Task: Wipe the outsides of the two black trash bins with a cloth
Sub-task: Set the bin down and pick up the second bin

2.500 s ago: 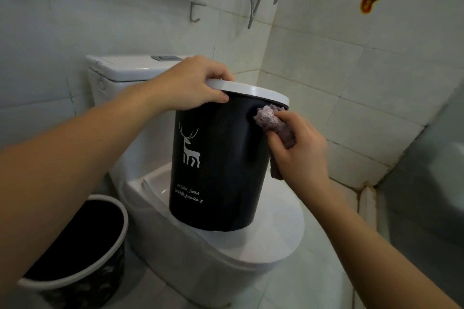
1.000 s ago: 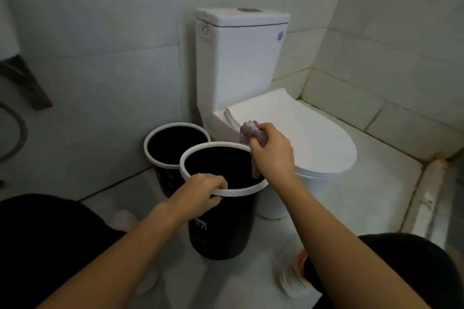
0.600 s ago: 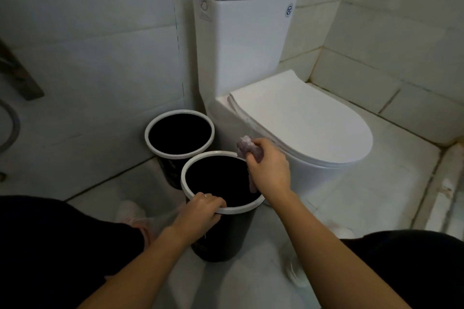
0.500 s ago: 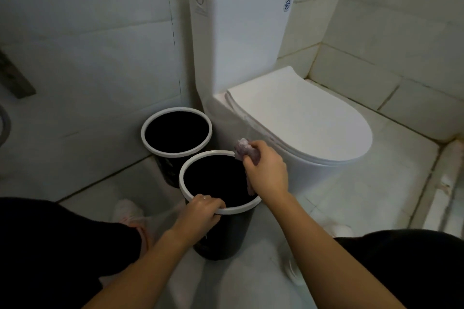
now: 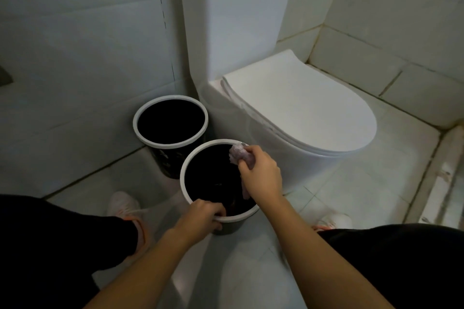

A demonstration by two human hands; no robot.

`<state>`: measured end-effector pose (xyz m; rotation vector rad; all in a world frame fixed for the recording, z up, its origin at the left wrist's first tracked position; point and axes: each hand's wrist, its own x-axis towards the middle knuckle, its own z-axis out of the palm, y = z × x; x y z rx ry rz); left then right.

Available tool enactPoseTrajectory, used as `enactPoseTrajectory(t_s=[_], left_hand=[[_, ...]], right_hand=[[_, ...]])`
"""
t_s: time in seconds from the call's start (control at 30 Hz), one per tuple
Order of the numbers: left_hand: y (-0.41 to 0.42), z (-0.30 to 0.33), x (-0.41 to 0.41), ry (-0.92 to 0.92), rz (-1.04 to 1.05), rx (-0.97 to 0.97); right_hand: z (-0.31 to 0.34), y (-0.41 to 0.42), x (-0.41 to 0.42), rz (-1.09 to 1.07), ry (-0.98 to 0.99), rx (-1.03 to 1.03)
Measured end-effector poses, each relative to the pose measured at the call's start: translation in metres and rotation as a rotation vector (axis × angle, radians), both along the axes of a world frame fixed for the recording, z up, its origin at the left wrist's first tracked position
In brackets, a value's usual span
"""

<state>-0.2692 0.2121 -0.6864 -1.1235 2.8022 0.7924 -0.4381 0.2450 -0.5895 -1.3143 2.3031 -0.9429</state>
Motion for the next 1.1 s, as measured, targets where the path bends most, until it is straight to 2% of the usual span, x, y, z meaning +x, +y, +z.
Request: enactPoseTrajectory(t_s=[0.13, 0.23, 0.33, 0.6, 0.73, 0.93, 1.1], left_hand=[[-0.008, 0.009, -0.003, -0.057, -0.035, 0.092], [-0.034, 0.033, -0.002, 0.101, 0.077, 0.178], [-0.081, 0.057, 0.008, 0.224, 0.269, 0.088], [-0.184, 0.052, 0.037, 0.089, 0.551, 0.035], [-0.208, 0.035, 0.031, 0.021, 0.542, 0.017], [-0.231, 0.022, 0.02, -0.017, 0.459, 0.193], [-0.236, 0.016, 0.021, -0.113, 0.357, 0.164]], right_hand=[[-0.003, -0.004, 0.004, -0.01, -0.059, -0.022], [-0.006, -0.011, 0.005, -0.038, -0.08, -0.045], [-0.011, -0.018, 0.007, -0.056, -0.087, -0.061], [-0.031, -0.053, 0.011, -0.048, -0.237, -0.044], [-0.037, -0.072, 0.009, -0.065, -0.284, -0.05], [-0.041, -0.096, 0.005, -0.077, -0.259, -0.015], [-0.034, -0.108, -0.004, -0.082, -0.265, -0.01]])
